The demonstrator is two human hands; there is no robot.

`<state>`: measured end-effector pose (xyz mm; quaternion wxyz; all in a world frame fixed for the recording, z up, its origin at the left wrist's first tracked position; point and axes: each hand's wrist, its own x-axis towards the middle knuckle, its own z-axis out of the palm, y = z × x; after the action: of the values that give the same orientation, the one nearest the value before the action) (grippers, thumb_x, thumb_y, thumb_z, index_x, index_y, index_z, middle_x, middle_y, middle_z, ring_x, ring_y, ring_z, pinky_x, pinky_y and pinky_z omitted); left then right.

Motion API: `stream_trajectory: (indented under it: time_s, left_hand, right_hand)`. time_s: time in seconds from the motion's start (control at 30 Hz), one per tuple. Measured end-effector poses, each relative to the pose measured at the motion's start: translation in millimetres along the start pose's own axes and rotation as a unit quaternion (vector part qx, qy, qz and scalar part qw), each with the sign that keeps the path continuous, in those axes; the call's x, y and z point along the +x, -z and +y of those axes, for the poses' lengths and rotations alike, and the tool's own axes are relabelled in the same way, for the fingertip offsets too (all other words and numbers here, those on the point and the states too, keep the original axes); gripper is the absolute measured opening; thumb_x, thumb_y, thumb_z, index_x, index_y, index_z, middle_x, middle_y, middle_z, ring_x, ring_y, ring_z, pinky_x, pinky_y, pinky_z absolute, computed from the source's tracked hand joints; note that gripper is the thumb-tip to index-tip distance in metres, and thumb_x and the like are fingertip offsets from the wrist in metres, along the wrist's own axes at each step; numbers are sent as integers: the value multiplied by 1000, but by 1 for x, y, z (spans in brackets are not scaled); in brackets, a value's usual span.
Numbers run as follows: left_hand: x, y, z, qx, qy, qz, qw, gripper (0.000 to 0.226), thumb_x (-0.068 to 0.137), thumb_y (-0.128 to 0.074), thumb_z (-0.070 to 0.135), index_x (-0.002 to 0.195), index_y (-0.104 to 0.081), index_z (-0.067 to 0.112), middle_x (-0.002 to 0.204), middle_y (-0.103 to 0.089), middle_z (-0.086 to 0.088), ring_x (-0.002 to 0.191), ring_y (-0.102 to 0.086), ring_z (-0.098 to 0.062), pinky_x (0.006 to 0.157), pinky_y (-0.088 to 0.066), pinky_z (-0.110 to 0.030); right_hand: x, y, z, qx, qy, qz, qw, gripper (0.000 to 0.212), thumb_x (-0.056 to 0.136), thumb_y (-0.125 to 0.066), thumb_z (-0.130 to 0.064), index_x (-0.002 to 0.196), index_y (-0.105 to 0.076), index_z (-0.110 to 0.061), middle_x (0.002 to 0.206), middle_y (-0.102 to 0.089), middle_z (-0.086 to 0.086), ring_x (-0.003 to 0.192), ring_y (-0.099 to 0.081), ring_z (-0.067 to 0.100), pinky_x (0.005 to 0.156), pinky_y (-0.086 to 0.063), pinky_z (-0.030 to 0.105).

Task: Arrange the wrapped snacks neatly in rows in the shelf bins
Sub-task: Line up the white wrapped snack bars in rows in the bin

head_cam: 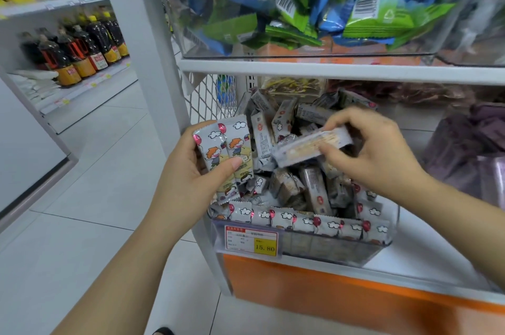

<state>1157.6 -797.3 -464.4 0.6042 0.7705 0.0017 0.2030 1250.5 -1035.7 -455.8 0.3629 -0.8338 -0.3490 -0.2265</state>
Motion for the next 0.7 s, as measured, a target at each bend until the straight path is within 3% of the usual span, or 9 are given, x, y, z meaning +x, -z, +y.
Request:
stream_trajectory:
  time_s: [0.13, 0.3, 0.47, 0.63, 0.7]
  left_hand:
    - [-3, 0, 1, 3, -5, 2, 1000, 43, 79, -72, 7, 106, -55, 36, 97, -71, 13, 93, -67, -5, 77, -54, -18]
    - [-6, 0, 3, 12, -6, 1, 1000, 44, 80, -72, 8, 106, -54, 38, 98, -70, 13, 94, -66, -3, 78, -53, -19]
    - [-7, 2, 3, 19, -4, -4, 1000, 43, 80, -72, 12, 106, -53, 40, 99, -69, 20, 95, -65, -1, 82, -51, -23]
    - [-7, 3, 2, 23, -3, -2, 1000, 44, 79, -72, 13, 105, -53, 41, 99, -69, 20, 95, -65, 0, 81, -52, -22]
    - [-6, 3, 2, 23, -3, -2, 1000, 44, 79, -72, 12, 106, -53, 41, 99, -69, 19, 95, -65, -1, 81, -52, -22]
  right_hand:
    - [-6, 4, 7, 17, -87, 133, 987, 18, 77, -70, -16, 87, -55, -21, 85, -56, -6, 81, -50, 7, 70, -38, 13]
    - [12, 4, 32, -47, -132, 202, 969, 12, 77, -67, -9, 86, -60, -7, 88, -60, 11, 84, -54, 24, 72, -36, 25]
    - [19, 1, 53, -118, -152, 134, 972, 19, 78, -69, -9, 94, -61, -2, 96, -58, 19, 88, -53, 32, 70, -29, 22]
    - [17, 5, 35, -148, -127, 119, 974, 25, 77, -68, -15, 102, -64, -11, 100, -60, 15, 99, -53, 35, 80, -39, 33]
    - [15, 4, 17, -151, -102, 85, 980, 24, 81, -66, -22, 104, -65, -16, 100, -63, 5, 98, -57, 31, 80, -44, 33]
